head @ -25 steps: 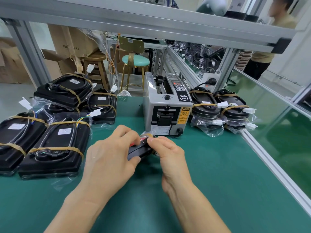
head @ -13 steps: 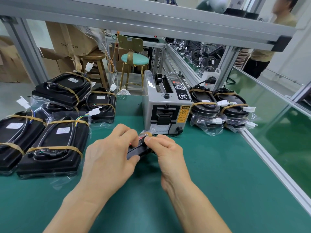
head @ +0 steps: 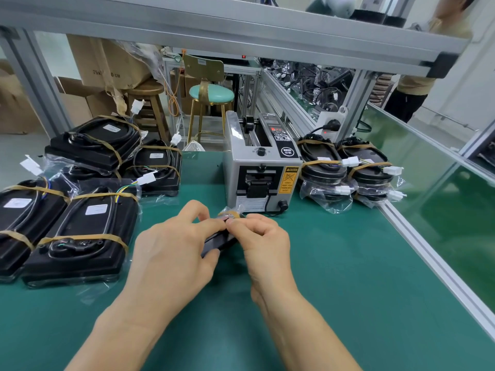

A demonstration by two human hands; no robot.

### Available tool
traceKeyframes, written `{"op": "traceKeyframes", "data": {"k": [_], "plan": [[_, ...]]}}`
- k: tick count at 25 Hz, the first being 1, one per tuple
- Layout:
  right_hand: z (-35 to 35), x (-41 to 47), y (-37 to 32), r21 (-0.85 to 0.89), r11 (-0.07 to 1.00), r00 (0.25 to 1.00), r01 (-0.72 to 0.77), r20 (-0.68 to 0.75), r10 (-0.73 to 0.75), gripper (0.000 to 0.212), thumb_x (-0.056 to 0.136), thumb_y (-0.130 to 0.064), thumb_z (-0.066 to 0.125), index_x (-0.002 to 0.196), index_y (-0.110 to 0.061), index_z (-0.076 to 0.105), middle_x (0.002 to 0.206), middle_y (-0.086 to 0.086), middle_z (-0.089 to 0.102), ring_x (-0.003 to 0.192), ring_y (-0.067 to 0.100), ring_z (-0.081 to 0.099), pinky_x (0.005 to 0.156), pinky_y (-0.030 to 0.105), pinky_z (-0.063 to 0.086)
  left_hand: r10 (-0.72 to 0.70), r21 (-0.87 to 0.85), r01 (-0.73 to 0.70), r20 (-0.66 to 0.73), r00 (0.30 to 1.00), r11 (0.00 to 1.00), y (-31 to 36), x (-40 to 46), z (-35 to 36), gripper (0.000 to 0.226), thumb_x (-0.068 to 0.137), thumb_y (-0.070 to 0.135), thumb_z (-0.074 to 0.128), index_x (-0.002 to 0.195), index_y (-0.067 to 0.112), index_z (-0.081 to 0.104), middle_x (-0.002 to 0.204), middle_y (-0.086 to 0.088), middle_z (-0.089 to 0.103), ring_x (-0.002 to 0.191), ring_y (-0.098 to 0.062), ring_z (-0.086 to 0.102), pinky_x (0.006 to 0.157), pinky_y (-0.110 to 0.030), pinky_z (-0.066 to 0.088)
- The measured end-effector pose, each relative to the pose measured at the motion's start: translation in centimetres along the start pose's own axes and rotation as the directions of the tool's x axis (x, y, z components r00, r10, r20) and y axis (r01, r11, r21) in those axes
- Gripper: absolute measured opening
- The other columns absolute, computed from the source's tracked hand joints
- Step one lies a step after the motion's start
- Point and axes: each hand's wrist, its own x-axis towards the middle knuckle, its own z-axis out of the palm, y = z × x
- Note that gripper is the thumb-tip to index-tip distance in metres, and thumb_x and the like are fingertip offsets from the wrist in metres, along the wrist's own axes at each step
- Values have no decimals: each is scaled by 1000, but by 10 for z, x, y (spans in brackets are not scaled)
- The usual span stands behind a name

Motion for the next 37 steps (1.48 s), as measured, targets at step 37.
{"op": "traceKeyframes", "data": {"k": [37], "plan": [[-23, 27, -2, -302, 865, 903, 401, 289, -318, 23, 79, -13, 75, 92, -28, 63, 105, -14, 57, 99, -3, 55, 84, 15, 43, -246, 13, 247, 165, 955, 969, -3, 46, 11, 9, 94, 22, 43, 94, 16, 50, 95, 1, 56, 90, -29, 56, 76, -37, 40]]}}
